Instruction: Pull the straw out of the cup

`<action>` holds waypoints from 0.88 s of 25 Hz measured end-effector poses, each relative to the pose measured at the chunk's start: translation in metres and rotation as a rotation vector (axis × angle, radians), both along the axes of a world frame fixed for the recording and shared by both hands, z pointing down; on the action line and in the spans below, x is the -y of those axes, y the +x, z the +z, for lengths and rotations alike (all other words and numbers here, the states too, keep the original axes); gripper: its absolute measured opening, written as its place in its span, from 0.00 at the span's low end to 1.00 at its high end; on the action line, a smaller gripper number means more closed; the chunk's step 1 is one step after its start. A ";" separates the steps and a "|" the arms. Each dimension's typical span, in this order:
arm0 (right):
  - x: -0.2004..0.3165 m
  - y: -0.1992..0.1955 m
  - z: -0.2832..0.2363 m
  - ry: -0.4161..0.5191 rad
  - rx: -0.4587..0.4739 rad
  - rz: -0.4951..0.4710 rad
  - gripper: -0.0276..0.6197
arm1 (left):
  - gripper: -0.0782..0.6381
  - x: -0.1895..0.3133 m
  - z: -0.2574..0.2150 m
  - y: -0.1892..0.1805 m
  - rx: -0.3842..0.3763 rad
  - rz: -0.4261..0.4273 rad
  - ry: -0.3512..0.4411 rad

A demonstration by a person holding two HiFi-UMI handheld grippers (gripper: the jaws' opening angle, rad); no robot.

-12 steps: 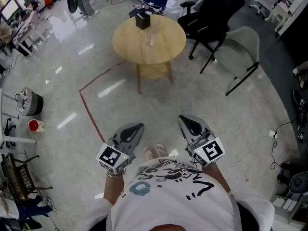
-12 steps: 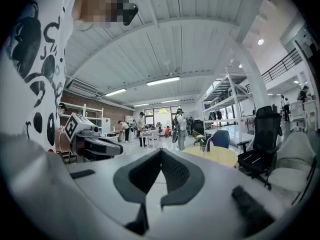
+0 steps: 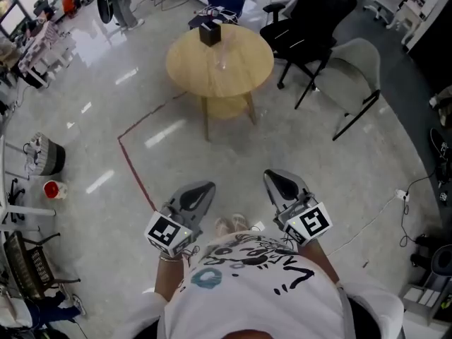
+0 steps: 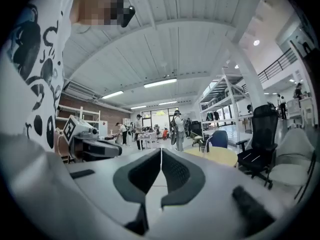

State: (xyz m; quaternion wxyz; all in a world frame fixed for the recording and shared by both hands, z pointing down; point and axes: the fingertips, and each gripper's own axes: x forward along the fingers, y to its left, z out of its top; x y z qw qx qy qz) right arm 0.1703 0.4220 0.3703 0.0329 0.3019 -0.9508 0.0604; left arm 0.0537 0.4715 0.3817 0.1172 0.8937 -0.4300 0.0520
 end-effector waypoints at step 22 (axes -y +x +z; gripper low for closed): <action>-0.011 -0.043 0.024 -0.043 -0.051 0.022 0.09 | 0.13 -0.018 0.032 -0.044 -0.025 -0.018 -0.025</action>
